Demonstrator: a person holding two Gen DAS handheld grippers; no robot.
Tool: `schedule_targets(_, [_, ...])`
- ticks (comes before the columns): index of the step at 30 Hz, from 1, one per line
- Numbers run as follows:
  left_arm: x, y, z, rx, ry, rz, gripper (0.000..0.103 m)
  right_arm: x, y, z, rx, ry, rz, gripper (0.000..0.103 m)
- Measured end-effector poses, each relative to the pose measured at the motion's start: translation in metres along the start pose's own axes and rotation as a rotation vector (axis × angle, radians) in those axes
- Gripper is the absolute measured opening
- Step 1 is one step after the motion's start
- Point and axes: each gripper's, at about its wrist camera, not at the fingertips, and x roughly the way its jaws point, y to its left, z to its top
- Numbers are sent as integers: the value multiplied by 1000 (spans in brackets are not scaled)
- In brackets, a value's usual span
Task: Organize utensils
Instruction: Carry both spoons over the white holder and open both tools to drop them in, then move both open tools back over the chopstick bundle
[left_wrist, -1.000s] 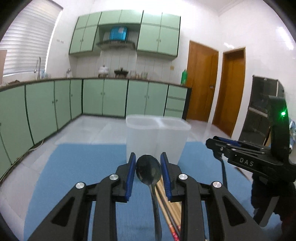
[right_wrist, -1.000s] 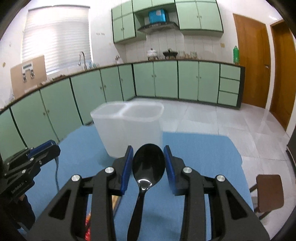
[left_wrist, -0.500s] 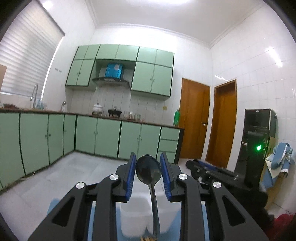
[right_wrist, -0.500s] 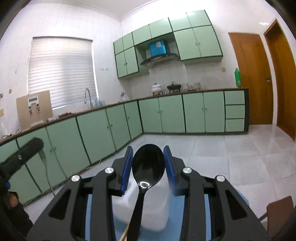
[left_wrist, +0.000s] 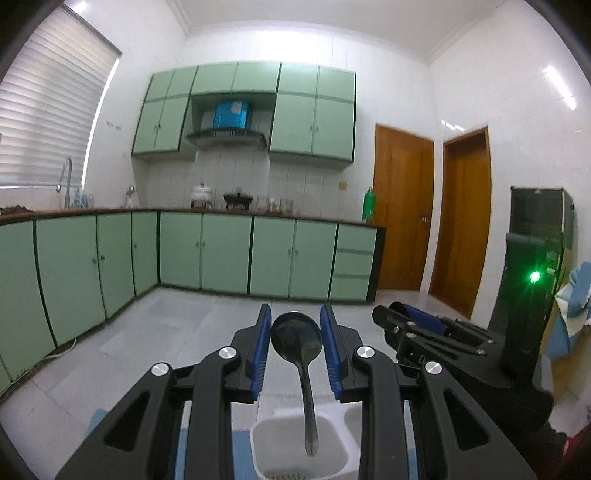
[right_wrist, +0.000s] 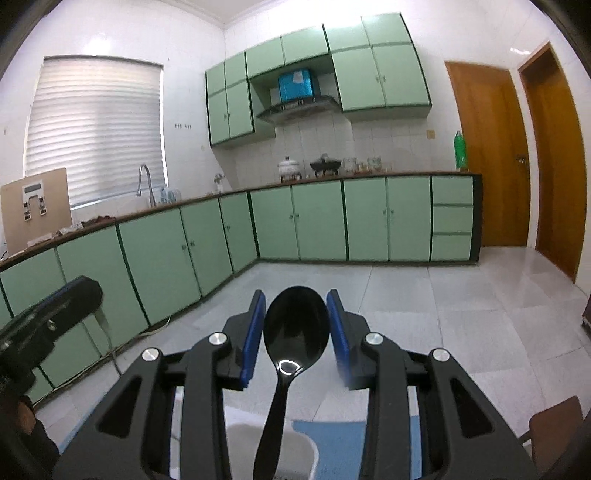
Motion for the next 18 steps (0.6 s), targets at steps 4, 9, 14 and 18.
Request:
schedule_targets(4, [-3,1,-7,-2,30,4,27,-9,0,-9,24,26,8,43])
schedule_targets(9, [-21,-4,-4,-1,47,-4,35,-31,-1,-11,63,55,22,52])
schedule_targets(14, [-52,-10,-9,-9,101,1,48,-68,2,-21,87,109,40,67])
schedule_targets(18, [-82,-13,-33,-38,199,-3,54,-104,14,-45,70,185,52,80])
